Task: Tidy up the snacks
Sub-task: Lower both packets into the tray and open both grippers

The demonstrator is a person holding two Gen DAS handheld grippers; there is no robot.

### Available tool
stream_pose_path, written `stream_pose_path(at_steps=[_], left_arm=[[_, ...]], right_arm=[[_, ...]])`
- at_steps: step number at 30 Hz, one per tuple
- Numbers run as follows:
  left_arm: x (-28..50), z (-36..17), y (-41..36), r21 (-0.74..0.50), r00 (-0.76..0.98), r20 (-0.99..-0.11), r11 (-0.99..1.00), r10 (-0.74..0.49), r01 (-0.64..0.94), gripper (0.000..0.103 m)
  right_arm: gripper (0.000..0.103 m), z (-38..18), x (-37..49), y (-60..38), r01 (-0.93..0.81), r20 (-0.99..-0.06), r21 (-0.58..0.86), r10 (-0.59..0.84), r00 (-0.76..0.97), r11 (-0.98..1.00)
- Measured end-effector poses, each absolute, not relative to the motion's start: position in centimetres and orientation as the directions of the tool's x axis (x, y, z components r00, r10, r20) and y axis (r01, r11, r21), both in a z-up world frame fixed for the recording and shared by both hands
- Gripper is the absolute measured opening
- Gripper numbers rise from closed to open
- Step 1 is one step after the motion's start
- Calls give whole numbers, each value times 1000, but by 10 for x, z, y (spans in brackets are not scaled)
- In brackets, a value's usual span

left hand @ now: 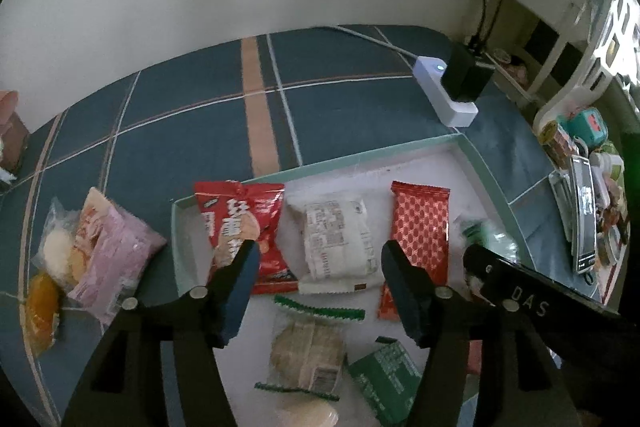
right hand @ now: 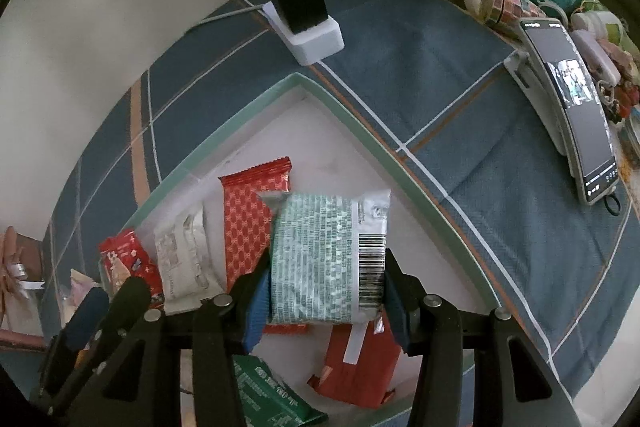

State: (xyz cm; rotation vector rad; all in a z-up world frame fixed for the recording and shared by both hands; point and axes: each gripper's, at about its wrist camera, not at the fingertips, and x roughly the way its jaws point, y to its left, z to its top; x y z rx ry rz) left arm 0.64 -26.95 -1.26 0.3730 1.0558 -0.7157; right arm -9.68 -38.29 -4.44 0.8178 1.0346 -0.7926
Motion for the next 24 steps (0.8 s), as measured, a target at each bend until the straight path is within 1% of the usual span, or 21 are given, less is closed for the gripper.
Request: stream_pose_path(at_steps=[1, 2, 3, 4, 8, 10, 11, 14, 16, 17, 18, 20, 24], left_arm=[[9, -12, -267, -54, 297, -891, 731, -343, 681, 70], [12, -11, -263, -53, 293, -899, 746, -325, 664, 73], [14, -11, -260, -47, 291, -907, 761, -304, 647, 76], [17, -12, -255, -38, 291, -914, 776, -281, 630, 76], [24, -12, -238, -13, 305, -925, 819, -228, 573, 78], [28, -11, -231, -19, 306, -925, 835, -223, 550, 79], [29, -11, -227, -26, 305, -926, 842, -223, 539, 81], [32, -12, -215, -47, 299, -927, 862, -226, 505, 88], [31, -12, -207, -38, 305, -929, 873, -210, 486, 89], [31, -13, -203, -27, 311, -930, 879, -197, 476, 91], [32, -14, -198, -13, 319, -930, 887, -180, 462, 95], [32, -16, -189, 5, 334, -929, 901, -156, 434, 101], [33, -18, -169, 46, 356, -928, 913, -111, 405, 102]], right_arm=[[56, -43, -97, -382, 860, -937, 193, -171, 305, 472], [62, -41, -97, -381, 859, -937, 189, -175, 304, 476], [71, -39, -96, -379, 858, -937, 181, -181, 299, 480], [75, -37, -96, -378, 857, -938, 171, -187, 293, 486], [83, -35, -97, -370, 843, -941, 137, -196, 274, 520], [90, -36, -99, -363, 820, -939, 120, -203, 277, 560], [96, -38, -100, -360, 813, -941, 112, -201, 271, 572], [97, -41, -104, -357, 818, -948, 111, -186, 257, 565], [97, -38, -105, -356, 817, -944, 128, -184, 275, 562], [99, -36, -106, -355, 818, -942, 126, -191, 276, 562], [102, -35, -107, -353, 817, -940, 122, -198, 277, 564], [103, -32, -108, -348, 813, -937, 118, -207, 282, 571], [103, -30, -106, -334, 792, -933, 111, -211, 290, 601]])
